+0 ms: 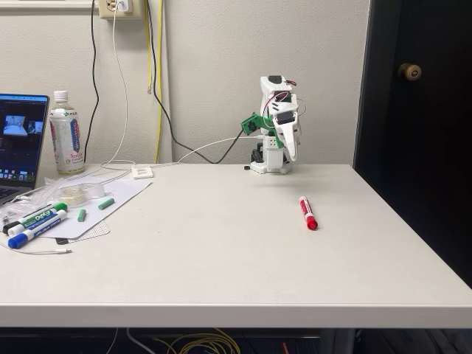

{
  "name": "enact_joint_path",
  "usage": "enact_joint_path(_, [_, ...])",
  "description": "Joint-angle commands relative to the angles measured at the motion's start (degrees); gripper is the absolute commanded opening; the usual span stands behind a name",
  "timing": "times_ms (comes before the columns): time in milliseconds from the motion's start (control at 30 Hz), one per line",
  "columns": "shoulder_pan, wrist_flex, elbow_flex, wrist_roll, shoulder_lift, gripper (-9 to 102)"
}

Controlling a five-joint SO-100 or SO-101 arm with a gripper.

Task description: Pick up the red marker.

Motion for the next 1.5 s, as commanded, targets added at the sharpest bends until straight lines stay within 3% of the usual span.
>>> enact_joint_path(0, [-0.5,3.3,-6.8,5.7,-2.7,3])
enact_joint_path(433, [-2.5,19.8,-17.5,28.9,-10.8,17])
enact_joint_path(1000, [-4.0,47.9,-47.5,44.7,-30.3,21])
enact_joint_path(1467, [-4.5,49.7,-49.0,49.1,-38.0,22])
